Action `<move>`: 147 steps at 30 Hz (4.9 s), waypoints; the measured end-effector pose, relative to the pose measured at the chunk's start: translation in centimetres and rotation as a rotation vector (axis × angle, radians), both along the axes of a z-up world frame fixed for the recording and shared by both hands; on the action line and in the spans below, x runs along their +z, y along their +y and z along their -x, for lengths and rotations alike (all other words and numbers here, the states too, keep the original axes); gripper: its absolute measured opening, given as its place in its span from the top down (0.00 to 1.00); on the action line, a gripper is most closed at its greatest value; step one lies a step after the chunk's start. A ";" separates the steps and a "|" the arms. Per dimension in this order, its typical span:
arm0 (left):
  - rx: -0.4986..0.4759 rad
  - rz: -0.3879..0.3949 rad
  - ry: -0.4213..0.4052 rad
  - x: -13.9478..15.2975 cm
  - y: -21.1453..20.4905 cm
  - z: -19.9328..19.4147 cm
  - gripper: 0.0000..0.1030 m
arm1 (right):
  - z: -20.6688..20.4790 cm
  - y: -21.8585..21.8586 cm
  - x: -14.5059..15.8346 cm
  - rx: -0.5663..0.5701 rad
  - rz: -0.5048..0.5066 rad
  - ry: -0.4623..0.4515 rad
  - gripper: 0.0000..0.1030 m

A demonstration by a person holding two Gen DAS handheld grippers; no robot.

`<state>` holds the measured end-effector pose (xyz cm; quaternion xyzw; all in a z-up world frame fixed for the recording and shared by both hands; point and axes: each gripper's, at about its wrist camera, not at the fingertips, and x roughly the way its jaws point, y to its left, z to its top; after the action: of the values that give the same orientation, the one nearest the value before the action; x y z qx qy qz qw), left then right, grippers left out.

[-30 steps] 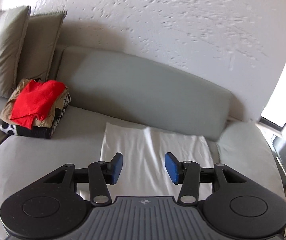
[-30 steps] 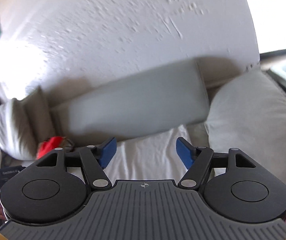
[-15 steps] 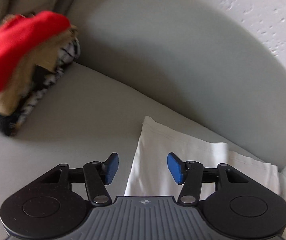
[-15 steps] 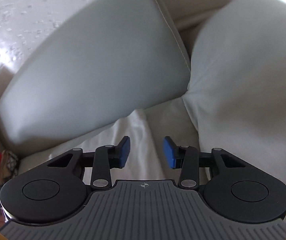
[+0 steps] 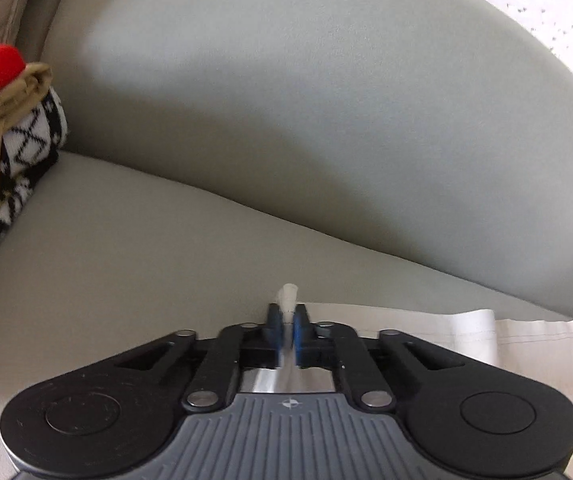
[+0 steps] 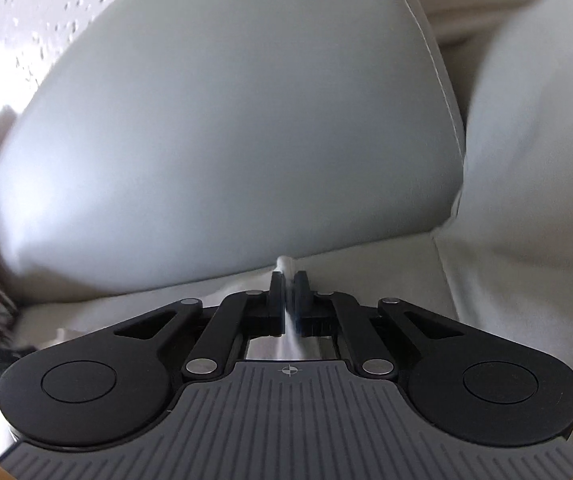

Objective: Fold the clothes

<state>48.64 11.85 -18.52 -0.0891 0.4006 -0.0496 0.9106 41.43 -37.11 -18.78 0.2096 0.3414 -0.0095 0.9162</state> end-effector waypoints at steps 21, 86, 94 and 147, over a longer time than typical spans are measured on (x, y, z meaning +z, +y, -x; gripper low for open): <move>0.034 -0.341 -0.124 4.7 -2.0 7.8 0.71 | 9.9 2.3 6.5 -0.224 0.277 -0.089 0.61; -0.137 -0.441 0.174 3.0 -7.6 34.4 0.75 | 30.5 6.1 -0.4 -0.104 0.317 0.316 1.00; -0.131 -0.362 0.099 9.3 -5.2 40.2 0.81 | 42.4 5.0 8.9 -0.066 0.070 0.070 0.83; -0.284 -0.306 0.065 6.4 -16.4 47.4 0.55 | 46.5 -0.5 8.1 -0.293 0.085 0.020 0.65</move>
<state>1.28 -4.52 -12.15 0.1059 0.4410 -0.1134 0.8840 -5.08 -37.66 -10.69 0.2182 0.3156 -0.1593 0.9096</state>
